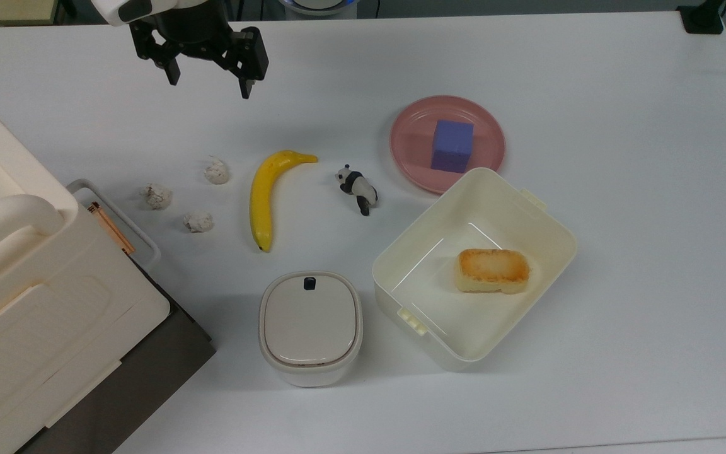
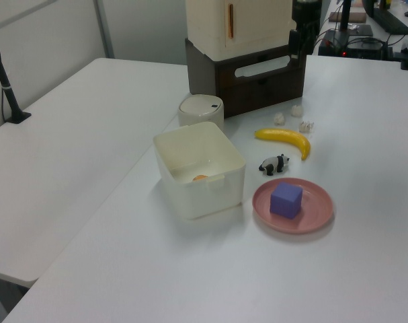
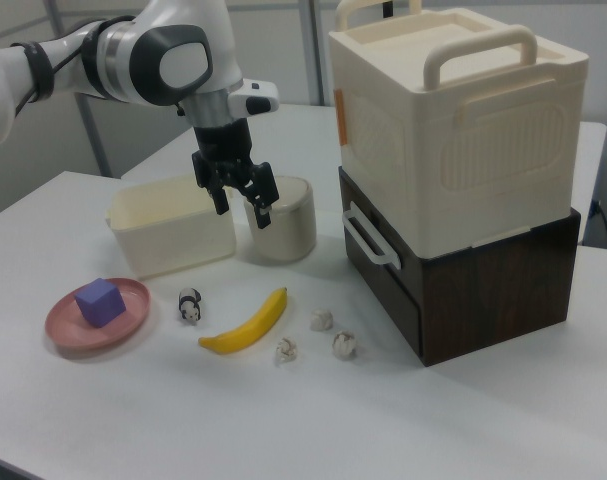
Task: Slide the drawer open
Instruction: 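Move the open gripper toward the brown drawer's white handle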
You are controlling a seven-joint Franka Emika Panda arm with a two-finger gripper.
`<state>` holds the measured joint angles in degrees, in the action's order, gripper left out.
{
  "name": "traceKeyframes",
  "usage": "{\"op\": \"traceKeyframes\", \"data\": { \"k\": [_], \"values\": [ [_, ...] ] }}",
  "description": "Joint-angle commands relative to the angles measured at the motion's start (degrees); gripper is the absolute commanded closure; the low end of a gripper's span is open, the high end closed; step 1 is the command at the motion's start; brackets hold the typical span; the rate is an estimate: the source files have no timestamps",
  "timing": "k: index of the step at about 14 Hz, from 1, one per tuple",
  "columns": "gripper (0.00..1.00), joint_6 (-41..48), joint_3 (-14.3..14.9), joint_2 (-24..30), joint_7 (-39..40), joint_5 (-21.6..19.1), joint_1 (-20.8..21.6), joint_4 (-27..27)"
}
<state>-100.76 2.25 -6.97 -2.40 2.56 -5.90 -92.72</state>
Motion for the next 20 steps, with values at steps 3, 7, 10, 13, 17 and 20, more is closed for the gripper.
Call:
{"op": "traceKeyframes", "data": {
  "k": [3, 7, 10, 13, 17, 20],
  "values": [
    [0.0, -0.1, 0.1, -0.2, 1.1, 0.9, 0.3, 0.3],
    [0.0, -0.1, 0.1, -0.2, 1.1, 0.9, 0.2, 0.3],
    [0.0, -0.1, 0.2, -0.2, 1.1, 0.9, 0.2, 0.3],
    [0.0, -0.3, 0.2, -0.2, 1.1, 1.3, -0.2, 0.3],
    [0.0, -0.7, 0.1, -0.5, 1.3, 1.4, -0.9, 0.4],
    [0.0, -0.8, 0.1, -0.6, 1.3, 1.2, -1.0, 0.4]
  ]
}}
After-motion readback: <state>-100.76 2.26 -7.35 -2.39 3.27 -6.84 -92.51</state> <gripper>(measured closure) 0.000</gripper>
